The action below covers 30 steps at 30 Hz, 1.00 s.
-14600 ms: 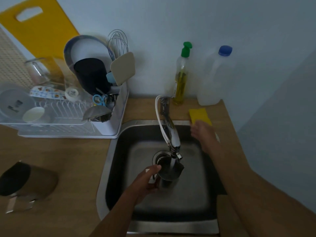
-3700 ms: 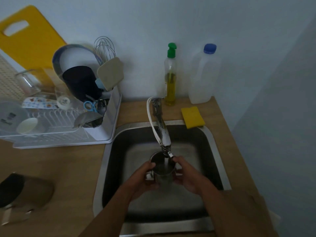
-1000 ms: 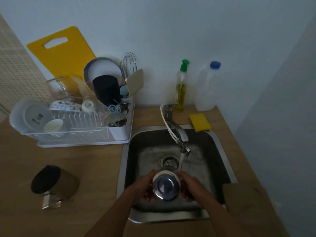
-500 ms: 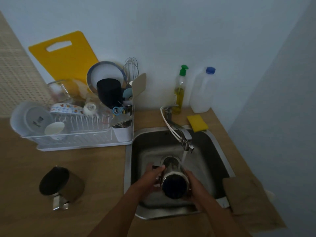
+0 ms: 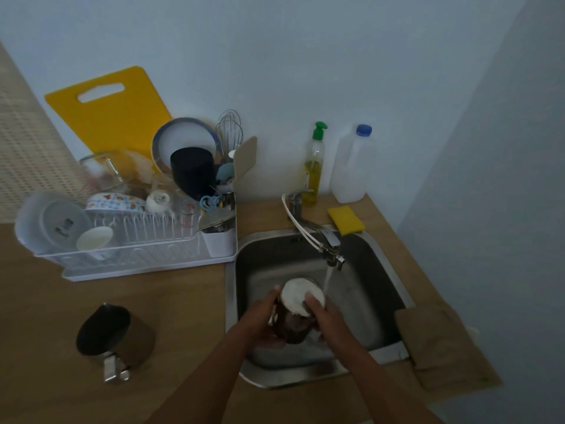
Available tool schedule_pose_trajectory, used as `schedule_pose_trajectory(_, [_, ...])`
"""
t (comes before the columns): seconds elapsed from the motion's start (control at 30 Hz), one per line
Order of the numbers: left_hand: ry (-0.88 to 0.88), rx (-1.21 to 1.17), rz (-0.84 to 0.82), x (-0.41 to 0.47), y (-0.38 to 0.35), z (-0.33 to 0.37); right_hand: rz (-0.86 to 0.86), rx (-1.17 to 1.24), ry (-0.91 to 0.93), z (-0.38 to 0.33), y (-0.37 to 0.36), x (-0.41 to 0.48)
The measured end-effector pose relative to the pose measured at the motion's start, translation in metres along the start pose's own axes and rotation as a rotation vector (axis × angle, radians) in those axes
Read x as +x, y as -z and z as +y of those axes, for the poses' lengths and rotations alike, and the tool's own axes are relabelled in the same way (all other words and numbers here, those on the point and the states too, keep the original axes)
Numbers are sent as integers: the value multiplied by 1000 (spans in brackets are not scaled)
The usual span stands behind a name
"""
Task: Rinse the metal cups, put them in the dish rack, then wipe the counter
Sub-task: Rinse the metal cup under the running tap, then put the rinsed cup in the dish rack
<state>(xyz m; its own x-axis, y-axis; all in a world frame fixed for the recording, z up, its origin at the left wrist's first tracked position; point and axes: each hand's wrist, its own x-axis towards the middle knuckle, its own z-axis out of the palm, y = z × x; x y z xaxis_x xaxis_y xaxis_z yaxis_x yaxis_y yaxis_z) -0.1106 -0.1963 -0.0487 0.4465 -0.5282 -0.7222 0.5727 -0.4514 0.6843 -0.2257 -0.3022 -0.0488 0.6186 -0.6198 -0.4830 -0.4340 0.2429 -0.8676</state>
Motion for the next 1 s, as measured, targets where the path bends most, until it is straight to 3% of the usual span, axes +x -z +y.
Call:
schedule_pose_trajectory(0.07, [-46, 79, -53, 1, 8, 1, 6, -20, 115, 4, 1, 3])
schedule_pose_trajectory(0.33, [-286, 205, -138, 0, 13, -2, 56, -153, 141, 0, 2, 5])
schedule_pose_trajectory(0.57, [-176, 242, -148, 3, 7, -8, 105, -150, 119, 14, 6, 1])
schedule_pose_trajectory(0.8, [-63, 28, -189, 4, 1, -9, 66, -180, 183, 8, 16, -2])
schedule_pose_trajectory(0.93, [-176, 241, -139, 5, 2, -5, 68, -133, -6, -6, 16, -1])
schedule_pose_trajectory(1.0, [-265, 329, -102, 2, 3, 0, 17, -116, 44, -7, 15, 0])
